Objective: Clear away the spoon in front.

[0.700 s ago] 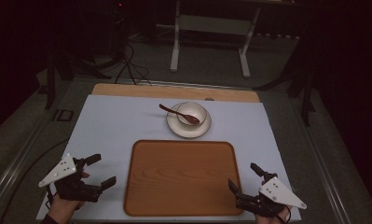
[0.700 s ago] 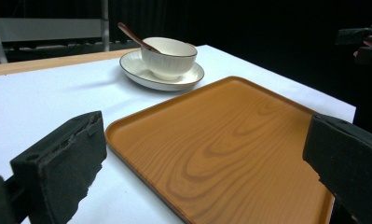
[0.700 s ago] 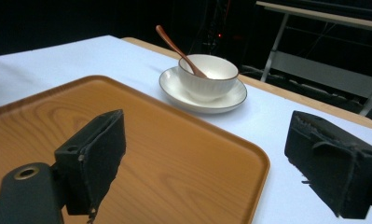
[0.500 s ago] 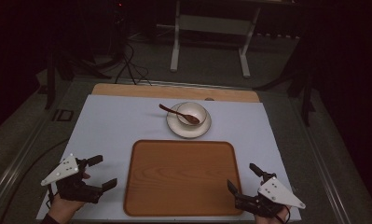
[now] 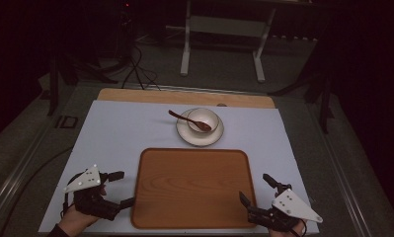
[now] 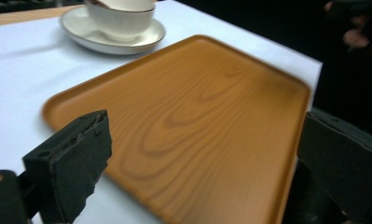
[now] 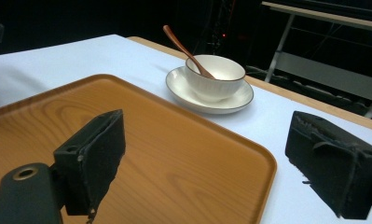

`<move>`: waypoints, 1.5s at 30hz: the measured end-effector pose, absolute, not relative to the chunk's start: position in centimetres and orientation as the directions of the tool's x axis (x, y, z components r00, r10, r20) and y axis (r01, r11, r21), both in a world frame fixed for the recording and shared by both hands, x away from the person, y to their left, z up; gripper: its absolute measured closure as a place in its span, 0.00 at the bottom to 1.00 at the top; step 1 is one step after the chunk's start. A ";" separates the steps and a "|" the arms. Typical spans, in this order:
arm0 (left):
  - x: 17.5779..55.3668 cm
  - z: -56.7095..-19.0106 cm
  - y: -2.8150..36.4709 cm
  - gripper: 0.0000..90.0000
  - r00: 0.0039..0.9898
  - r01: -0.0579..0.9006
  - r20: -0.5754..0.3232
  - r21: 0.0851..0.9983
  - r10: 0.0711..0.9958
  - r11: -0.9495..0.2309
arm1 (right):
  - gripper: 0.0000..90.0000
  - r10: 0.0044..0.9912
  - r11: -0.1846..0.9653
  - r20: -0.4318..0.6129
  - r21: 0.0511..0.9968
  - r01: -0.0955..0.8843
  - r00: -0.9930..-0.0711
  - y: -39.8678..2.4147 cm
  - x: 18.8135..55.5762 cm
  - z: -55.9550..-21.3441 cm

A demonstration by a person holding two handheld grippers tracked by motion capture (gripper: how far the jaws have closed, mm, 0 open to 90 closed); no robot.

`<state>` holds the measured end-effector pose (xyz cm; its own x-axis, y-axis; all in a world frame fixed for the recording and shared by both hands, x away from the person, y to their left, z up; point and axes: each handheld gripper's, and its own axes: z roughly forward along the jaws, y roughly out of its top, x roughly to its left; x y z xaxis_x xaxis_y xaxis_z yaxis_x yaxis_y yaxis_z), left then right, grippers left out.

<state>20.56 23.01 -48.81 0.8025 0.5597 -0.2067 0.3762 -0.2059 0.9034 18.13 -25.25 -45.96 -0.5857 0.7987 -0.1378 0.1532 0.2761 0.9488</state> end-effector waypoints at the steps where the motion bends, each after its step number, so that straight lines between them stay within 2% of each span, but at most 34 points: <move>1: 20.6 -48.8 23.0 0.04 0.803 0.376 -0.207 0.903 0.560 -0.206 | 0.13 0.799 0.276 -0.138 0.949 0.153 -0.586 -25.3 18.1 -46.0; 8: 21.3 -46.8 21.6 0.09 0.832 0.354 -0.202 0.911 0.517 -0.212 | 0.13 0.796 0.280 -0.144 0.949 0.146 -0.588 -25.0 18.0 -45.8; 15: 23.1 -43.8 20.2 0.14 0.846 0.299 -0.151 0.928 0.511 -0.221 | 0.13 0.794 0.274 -0.141 0.952 0.141 -0.591 -25.0 17.9 -45.7; 25: 25.1 -42.8 18.5 0.15 0.846 0.296 -0.143 0.927 0.514 -0.229 | 0.13 0.794 0.275 -0.142 0.951 0.141 -0.591 -24.9 17.9 -45.7; 30: 26.5 -42.2 17.7 0.18 0.837 0.275 -0.121 0.936 0.534 -0.219 | 0.13 0.793 0.277 -0.144 0.951 0.140 -0.591 -24.9 17.8 -45.6; 45: 31.0 -40.8 16.5 0.19 0.769 0.298 -0.142 0.942 0.624 -0.153 | 0.13 0.788 0.278 -0.143 0.951 0.138 -0.599 -24.6 17.7 -45.6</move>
<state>31.05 16.49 -40.78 0.7687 0.6237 -0.1420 0.2982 -0.1530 0.9422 17.74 -24.64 -45.59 -0.5993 0.7876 -0.1432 0.1382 0.2781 0.9506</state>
